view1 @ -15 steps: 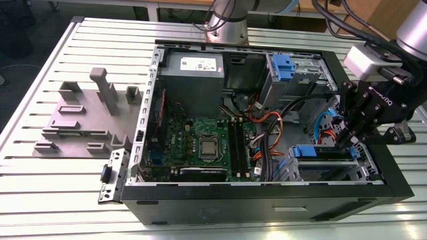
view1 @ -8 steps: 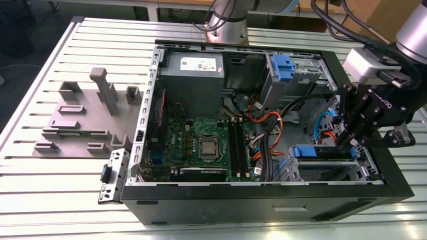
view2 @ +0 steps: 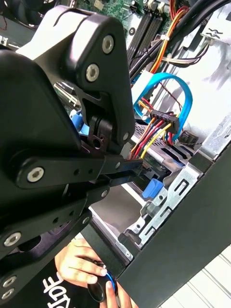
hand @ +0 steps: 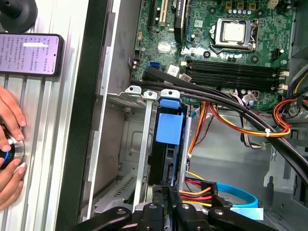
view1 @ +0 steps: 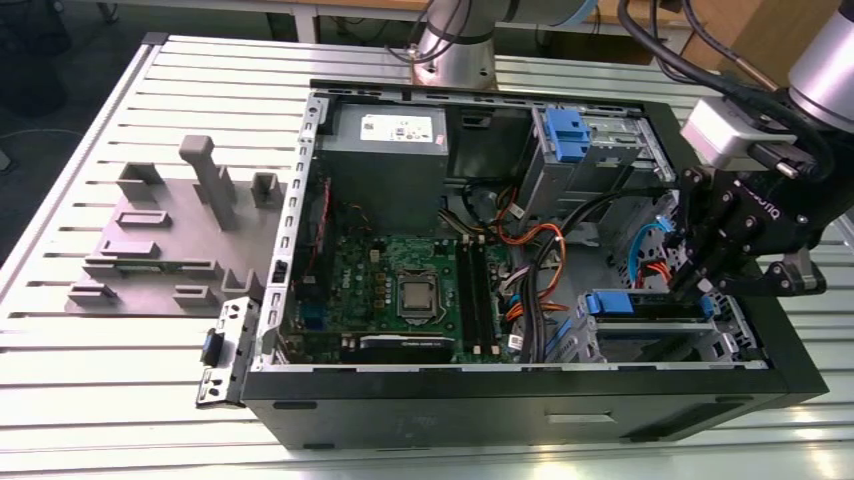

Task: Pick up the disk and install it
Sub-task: 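Insert the first disk wire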

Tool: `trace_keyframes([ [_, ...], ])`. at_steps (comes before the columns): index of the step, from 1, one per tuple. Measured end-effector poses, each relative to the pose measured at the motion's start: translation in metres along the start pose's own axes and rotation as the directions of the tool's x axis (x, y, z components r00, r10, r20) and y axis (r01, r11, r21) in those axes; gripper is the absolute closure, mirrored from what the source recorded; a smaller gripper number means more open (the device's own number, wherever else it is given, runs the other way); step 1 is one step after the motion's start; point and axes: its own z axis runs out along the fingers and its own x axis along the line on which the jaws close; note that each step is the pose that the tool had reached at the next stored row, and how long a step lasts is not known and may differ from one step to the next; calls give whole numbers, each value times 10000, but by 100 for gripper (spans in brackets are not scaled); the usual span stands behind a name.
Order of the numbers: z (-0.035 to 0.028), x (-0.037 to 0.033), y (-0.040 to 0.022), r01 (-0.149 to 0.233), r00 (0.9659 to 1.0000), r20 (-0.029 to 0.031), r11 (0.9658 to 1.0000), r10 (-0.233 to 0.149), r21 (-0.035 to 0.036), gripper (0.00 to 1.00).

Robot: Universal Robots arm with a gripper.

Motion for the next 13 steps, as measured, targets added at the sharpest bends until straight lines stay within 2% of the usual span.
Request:
trace_keyframes([
  [13,7,-26,-3,-79,10000,6,10000,79,-8,84],
])
